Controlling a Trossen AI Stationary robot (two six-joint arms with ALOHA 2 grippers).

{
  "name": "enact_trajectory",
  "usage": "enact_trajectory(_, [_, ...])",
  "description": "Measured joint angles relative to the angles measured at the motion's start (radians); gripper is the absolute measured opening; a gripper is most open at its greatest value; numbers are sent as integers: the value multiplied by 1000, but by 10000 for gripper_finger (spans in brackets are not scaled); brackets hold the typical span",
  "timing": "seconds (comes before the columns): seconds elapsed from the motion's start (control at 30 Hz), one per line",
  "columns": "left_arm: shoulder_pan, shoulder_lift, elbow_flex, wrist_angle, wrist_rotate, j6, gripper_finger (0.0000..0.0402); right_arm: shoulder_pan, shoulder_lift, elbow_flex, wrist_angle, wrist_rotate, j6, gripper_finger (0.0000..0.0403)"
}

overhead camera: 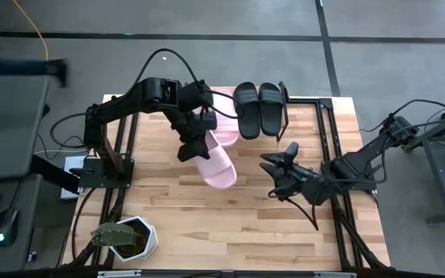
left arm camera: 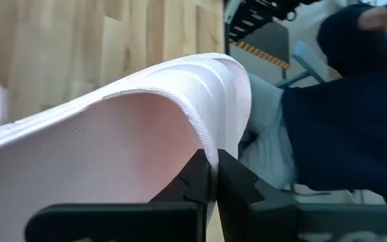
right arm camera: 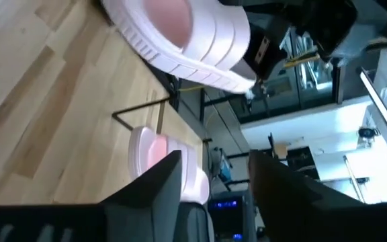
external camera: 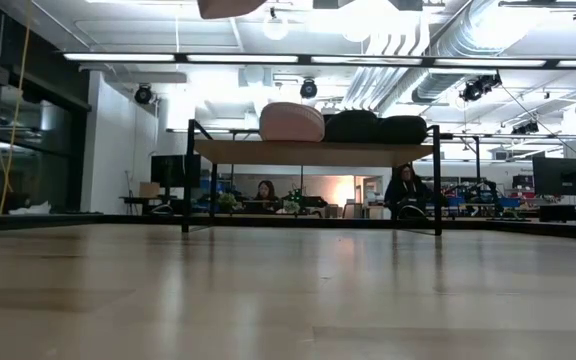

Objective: Pick and place slides into the shelf
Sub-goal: Put the pink slide on the shelf aligned with the other pink slide

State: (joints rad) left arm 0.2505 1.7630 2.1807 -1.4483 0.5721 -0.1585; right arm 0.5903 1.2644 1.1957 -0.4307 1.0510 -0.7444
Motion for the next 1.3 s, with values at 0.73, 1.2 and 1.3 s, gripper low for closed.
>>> enact_trajectory(0.73, [-2, 0, 0, -101, 100, 49, 5, -8, 100, 0, 336, -228, -225, 201])
enact_trajectory(1.2, [-2, 0, 0, -100, 138, 53, 5, -49, 138, 0, 365, -377, -213, 201])
enact_trajectory(1.3, [-2, 0, 0, -97, 148, 50, 5, -53, 170, 0, 391, -377, -244, 201])
